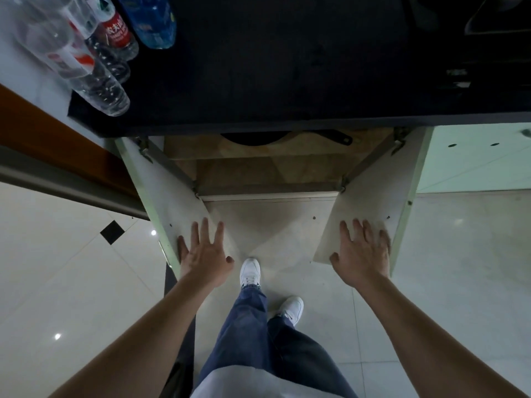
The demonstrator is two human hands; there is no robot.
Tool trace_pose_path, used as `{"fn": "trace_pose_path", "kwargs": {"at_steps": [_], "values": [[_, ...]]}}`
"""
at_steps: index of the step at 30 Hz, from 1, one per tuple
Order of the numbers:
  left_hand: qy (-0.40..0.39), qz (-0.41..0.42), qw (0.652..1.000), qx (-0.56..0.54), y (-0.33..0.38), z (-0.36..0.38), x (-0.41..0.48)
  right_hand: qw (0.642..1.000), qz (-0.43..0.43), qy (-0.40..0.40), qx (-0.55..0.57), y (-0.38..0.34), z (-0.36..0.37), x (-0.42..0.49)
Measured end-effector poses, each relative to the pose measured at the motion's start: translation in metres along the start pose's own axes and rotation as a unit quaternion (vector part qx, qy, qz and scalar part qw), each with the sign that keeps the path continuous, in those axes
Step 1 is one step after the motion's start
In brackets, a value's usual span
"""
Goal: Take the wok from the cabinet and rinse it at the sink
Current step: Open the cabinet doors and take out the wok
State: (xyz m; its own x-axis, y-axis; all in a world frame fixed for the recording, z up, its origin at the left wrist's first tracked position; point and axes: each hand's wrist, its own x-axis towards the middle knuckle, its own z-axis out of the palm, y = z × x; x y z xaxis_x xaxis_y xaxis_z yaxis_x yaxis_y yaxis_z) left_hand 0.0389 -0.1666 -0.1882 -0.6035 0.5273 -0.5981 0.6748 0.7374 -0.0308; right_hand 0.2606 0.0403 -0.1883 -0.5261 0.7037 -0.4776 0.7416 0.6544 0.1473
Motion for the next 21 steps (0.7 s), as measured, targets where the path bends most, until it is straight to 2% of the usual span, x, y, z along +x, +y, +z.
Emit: {"fn": "trace_pose_path", "kwargs": {"at_steps": [3,7,10,13,17,21], "values": [[0.019,-0.008,1.0,0.013,-0.027,0.015,-0.003,1.0,0.0,-0.005,0.022,0.016,0.013,0.003],[0.031,-0.024,0.999,0.033,-0.075,0.029,-0.011,1.0,0.001,0.008,-0.014,0.056,0.032,0.006],[0.043,-0.059,0.997,-0.007,-0.103,0.036,-0.011,0.999,0.032,-0.009,-0.014,0.082,0.039,0.011],[0.045,-0.066,0.996,0.027,-0.111,0.035,-0.006,0.998,0.059,-0.016,-0.002,0.092,0.038,0.019],[0.041,-0.02,0.999,0.027,-0.081,0.023,0.015,0.997,0.069,-0.014,0.018,0.088,0.025,0.034],[0.075,0.081,0.994,0.02,-0.025,0.006,0.056,0.998,0.053,0.02,0.028,0.078,0.011,0.057]]}}
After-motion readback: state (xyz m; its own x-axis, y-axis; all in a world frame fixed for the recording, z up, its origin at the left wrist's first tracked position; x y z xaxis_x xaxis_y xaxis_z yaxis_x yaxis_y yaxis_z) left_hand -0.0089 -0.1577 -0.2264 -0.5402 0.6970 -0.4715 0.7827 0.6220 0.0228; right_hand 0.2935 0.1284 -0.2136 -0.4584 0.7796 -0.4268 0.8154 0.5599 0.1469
